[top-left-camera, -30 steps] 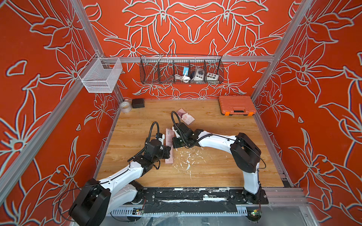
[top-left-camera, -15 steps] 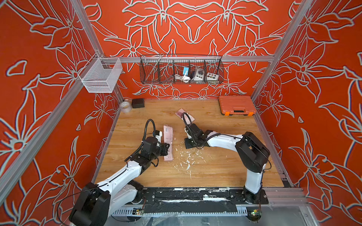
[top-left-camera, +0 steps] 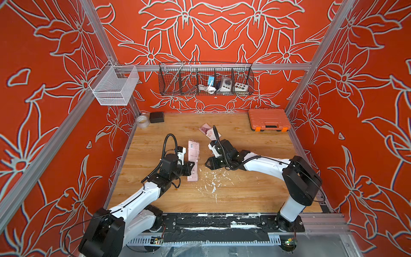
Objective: Open the ruler set and take out the ruler
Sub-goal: Open the ruler set bag.
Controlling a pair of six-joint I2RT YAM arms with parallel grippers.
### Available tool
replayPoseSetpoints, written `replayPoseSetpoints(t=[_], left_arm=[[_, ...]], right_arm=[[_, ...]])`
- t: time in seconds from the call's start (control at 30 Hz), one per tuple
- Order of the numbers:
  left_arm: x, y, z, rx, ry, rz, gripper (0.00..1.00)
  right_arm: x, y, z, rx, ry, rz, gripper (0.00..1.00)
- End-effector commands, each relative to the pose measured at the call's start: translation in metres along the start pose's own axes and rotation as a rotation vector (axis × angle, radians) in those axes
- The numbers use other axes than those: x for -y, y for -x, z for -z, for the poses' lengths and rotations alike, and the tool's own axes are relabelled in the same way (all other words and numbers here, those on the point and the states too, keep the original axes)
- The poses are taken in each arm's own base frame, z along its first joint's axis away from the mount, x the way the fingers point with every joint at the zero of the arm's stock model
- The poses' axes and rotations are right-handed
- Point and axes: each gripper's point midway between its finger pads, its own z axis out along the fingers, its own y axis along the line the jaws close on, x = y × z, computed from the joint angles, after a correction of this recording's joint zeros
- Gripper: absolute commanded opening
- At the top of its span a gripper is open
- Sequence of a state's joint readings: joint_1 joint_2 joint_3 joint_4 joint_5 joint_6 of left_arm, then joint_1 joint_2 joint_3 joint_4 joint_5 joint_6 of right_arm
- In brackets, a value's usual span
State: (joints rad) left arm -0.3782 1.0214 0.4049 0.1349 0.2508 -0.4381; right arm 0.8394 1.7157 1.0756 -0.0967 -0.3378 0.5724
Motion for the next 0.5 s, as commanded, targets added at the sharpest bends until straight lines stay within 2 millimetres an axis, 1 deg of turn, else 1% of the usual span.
replayPoseSetpoints(t=[0.0, 0.1, 0.17, 0.27, 0.33, 0.47], left_arm=[[0.008, 0.01, -0.002, 0.024, 0.001, -0.041, 0.0], [0.01, 0.009, -0.005, 0.014, 0.012, -0.046, 0.0], [0.011, 0.009, -0.007, 0.017, 0.014, -0.045, 0.0], [0.013, 0.009, -0.008, 0.021, 0.01, -0.046, 0.0], [0.013, 0.008, -0.008, 0.021, 0.013, -0.045, 0.0], [0.013, 0.009, -0.007, 0.028, 0.018, -0.05, 0.0]], right_arm=[[-0.027, 0.019, 0.003, 0.034, 0.072, -0.006, 0.57], [-0.029, 0.02, -0.006, 0.004, 0.028, -0.019, 0.57], [-0.025, 0.017, -0.012, -0.014, -0.018, -0.029, 0.57], [-0.024, 0.015, -0.02, -0.031, -0.038, -0.046, 0.56], [-0.019, 0.011, -0.026, -0.049, -0.081, -0.057, 0.55], [-0.01, 0.001, -0.037, -0.098, -0.136, -0.086, 0.48]])
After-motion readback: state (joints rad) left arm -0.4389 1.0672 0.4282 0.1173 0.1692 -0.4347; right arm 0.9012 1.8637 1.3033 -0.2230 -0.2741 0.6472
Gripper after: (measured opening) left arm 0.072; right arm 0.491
